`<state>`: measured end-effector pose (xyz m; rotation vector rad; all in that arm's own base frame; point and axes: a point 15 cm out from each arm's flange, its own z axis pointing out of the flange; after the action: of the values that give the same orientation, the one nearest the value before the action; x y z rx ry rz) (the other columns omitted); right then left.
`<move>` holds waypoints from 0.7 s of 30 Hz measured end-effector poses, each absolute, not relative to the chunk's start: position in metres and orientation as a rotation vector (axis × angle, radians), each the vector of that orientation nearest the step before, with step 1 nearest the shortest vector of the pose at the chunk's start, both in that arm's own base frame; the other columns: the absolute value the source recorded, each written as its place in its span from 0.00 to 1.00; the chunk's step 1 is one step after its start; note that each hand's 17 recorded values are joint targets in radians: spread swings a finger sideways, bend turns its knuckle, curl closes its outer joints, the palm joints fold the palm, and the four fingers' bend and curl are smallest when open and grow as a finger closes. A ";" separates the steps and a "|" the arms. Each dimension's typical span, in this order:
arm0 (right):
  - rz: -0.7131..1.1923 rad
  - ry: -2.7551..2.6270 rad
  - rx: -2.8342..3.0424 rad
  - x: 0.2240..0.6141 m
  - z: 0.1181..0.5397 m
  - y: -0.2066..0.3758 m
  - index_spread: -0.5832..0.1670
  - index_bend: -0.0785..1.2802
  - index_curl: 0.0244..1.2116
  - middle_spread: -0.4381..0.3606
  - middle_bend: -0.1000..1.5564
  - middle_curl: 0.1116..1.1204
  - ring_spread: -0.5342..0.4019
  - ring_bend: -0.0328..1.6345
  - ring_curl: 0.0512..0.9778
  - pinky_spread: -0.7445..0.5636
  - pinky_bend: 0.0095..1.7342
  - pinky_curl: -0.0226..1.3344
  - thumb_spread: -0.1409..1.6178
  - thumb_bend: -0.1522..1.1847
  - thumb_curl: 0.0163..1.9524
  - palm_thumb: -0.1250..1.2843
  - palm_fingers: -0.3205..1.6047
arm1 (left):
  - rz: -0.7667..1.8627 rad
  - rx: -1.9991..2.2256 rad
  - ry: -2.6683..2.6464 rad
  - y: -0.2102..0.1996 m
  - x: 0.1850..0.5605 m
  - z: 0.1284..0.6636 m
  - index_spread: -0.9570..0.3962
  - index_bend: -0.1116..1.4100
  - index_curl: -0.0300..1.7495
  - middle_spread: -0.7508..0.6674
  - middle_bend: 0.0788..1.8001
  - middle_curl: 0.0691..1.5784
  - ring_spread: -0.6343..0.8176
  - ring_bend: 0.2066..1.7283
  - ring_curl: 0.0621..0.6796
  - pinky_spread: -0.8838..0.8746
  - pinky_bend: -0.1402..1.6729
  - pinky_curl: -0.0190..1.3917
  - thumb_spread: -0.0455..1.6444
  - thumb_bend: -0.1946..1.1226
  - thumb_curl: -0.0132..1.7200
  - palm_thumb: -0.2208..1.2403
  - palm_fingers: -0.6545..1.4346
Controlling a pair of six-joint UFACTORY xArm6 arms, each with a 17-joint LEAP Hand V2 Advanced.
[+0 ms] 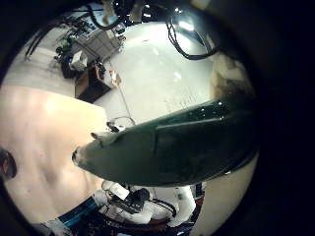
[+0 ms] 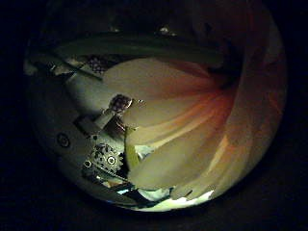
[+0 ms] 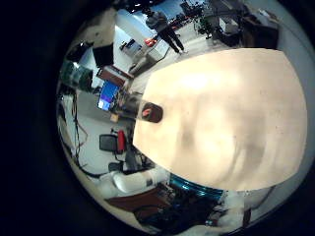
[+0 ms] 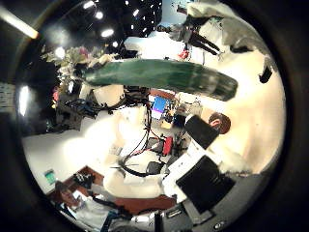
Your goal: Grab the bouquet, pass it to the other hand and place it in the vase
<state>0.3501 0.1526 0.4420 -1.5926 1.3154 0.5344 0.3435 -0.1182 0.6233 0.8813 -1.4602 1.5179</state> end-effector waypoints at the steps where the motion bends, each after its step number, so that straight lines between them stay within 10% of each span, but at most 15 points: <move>1: 0.534 1.317 -1.592 0.351 0.441 0.152 0.24 0.31 0.47 0.44 0.47 0.39 0.43 0.66 0.40 0.56 0.65 0.45 0.66 0.09 0.33 0.60 0.19 | 1.533 0.892 -1.466 -0.112 0.345 0.626 0.27 0.69 0.53 0.24 0.73 0.46 0.18 0.87 0.82 0.18 0.74 0.71 0.69 0.21 0.43 0.78 0.84; 8: 0.550 1.329 -1.586 0.356 0.437 0.151 0.27 0.22 0.38 0.52 0.38 0.31 0.59 0.57 0.31 0.80 0.60 0.40 0.66 0.09 0.30 0.58 0.16 | 1.643 0.993 -1.493 -0.066 0.354 0.642 0.26 0.67 0.55 0.24 0.73 0.45 0.18 0.87 0.82 0.17 0.72 0.74 0.69 0.19 0.45 0.78 0.84; 21: 0.578 1.346 -1.580 0.363 0.429 0.150 0.29 0.19 0.31 0.56 0.31 0.25 0.68 0.50 0.24 0.91 0.51 0.31 0.66 0.10 0.27 0.58 0.21 | 1.807 1.205 -1.435 0.022 0.360 0.645 0.25 0.64 0.58 0.25 0.74 0.44 0.18 0.87 0.81 0.15 0.70 0.78 0.69 0.16 0.47 0.79 0.85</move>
<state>0.3630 0.1503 0.4294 -1.5797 1.3459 0.5778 0.3596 0.0223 0.6451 1.2048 -1.4350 1.8069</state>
